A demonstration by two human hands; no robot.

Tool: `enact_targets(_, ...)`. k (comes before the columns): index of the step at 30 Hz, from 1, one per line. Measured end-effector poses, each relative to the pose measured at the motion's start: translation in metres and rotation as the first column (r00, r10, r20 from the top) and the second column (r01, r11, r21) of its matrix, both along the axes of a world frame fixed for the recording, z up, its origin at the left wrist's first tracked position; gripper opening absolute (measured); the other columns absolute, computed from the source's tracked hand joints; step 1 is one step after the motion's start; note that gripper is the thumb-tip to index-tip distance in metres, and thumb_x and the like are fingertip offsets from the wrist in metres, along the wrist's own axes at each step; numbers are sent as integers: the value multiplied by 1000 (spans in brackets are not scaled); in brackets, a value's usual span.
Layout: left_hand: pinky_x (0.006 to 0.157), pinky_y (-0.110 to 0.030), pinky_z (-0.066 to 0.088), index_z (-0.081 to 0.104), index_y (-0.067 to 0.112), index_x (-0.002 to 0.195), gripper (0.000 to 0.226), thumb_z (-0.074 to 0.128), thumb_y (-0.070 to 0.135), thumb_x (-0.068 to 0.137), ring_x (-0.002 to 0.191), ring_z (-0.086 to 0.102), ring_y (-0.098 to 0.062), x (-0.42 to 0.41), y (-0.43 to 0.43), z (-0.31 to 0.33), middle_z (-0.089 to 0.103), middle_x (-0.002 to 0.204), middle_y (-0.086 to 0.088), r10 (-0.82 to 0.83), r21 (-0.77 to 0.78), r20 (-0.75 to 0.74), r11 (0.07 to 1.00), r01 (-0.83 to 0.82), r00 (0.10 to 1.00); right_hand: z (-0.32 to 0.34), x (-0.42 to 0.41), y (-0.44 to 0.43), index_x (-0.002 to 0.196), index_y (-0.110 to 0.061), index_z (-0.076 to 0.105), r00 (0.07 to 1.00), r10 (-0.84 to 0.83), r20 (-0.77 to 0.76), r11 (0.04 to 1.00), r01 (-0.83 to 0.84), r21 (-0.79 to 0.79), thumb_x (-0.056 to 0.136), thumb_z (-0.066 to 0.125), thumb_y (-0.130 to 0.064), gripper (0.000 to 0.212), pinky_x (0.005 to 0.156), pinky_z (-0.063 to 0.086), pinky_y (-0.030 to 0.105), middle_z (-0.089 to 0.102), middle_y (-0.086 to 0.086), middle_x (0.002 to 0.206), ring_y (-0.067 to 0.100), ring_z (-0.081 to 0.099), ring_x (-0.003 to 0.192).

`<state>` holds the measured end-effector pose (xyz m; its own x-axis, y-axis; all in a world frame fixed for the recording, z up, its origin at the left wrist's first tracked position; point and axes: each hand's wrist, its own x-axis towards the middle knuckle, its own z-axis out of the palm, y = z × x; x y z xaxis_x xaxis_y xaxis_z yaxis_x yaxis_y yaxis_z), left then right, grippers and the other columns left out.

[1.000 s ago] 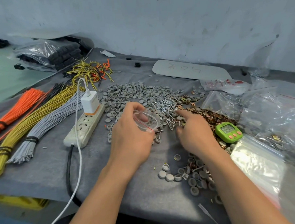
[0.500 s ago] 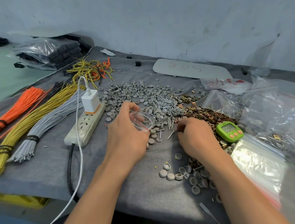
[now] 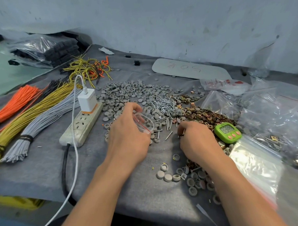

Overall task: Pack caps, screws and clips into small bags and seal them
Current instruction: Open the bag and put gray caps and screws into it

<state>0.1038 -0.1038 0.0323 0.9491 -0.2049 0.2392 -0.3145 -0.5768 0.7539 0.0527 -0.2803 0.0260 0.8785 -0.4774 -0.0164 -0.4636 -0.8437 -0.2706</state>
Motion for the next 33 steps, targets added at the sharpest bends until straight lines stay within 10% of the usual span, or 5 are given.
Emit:
enact_targets(7, 74, -36, 51, 45, 42, 107, 53, 75, 9, 78, 85, 63, -9, -5, -6, 3, 67, 95, 14, -2, -2, 4, 1000, 2, 1000, -2, -4, 0, 107, -23, 60, 996, 36, 85, 997, -30, -70, 97, 62, -30, 13, 89, 49, 42, 66, 3, 108, 31, 60, 100)
enact_targets(17, 75, -37, 51, 46, 42, 110, 53, 76, 9, 80, 88, 64, -13, -5, -8, 2, 67, 99, 12, -18, 8, 15, 1000, 18, 1000, -6, -6, 2, 90, -26, 53, 991, 32, 126, 989, -14, -145, 98, 52, -11, 18, 81, 26, 38, 57, -5, 82, 24, 47, 78)
enact_targets(27, 76, -34, 45, 41, 47, 108, 58, 78, 14, 78, 91, 61, -17, -5, -15, -6, 66, 101, 11, -40, 82, 31, 996, 38, 999, 11, -13, 12, 80, -28, 77, 711, -175, 682, 857, -231, 461, 90, 75, -16, 16, 61, 48, 21, 74, -11, 71, 3, 65, 63)
enact_targets(33, 68, -32, 41, 41, 51, 104, 58, 78, 17, 75, 86, 59, -16, -13, -21, -7, 64, 94, 13, -171, 94, 26, 981, 167, 985, 33, -15, 33, 87, -28, 84, 759, 149, 634, 850, -426, 311, 84, 78, 0, 29, 71, 53, 8, 77, -20, 81, -6, 72, 78)
